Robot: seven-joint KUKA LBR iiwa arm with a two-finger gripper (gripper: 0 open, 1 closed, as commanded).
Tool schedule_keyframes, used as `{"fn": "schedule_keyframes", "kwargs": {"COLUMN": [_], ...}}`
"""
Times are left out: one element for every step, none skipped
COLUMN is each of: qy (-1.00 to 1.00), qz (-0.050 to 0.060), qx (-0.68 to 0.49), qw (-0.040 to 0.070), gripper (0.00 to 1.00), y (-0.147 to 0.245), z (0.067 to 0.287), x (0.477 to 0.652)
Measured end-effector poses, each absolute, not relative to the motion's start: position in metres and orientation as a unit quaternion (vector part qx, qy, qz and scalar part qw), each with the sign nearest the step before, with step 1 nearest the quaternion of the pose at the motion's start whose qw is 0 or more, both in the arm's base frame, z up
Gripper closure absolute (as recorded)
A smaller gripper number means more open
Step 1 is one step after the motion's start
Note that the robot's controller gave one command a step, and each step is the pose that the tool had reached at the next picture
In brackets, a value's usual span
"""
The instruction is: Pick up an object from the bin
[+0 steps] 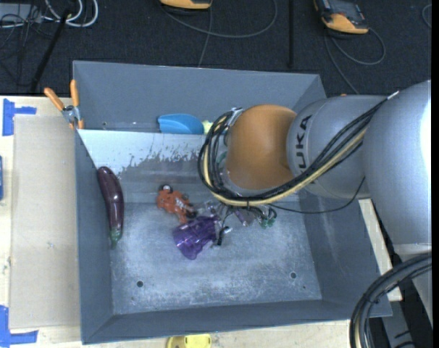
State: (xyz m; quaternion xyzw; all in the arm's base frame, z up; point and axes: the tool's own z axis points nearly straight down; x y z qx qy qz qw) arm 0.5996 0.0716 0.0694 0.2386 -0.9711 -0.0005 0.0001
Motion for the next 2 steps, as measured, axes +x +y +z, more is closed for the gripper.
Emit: {"fn": "schedule_keyframes", "kwargs": {"qy": [-0.971,-0.974], "qz": [0.0,0.0], "qx": [0.239,0.227], "qw": [0.0,-0.002], "gripper": [1.0,1.0], "y": [0.072,0.071], "z": [0.069,0.27], "x": [0.6,0.557]}}
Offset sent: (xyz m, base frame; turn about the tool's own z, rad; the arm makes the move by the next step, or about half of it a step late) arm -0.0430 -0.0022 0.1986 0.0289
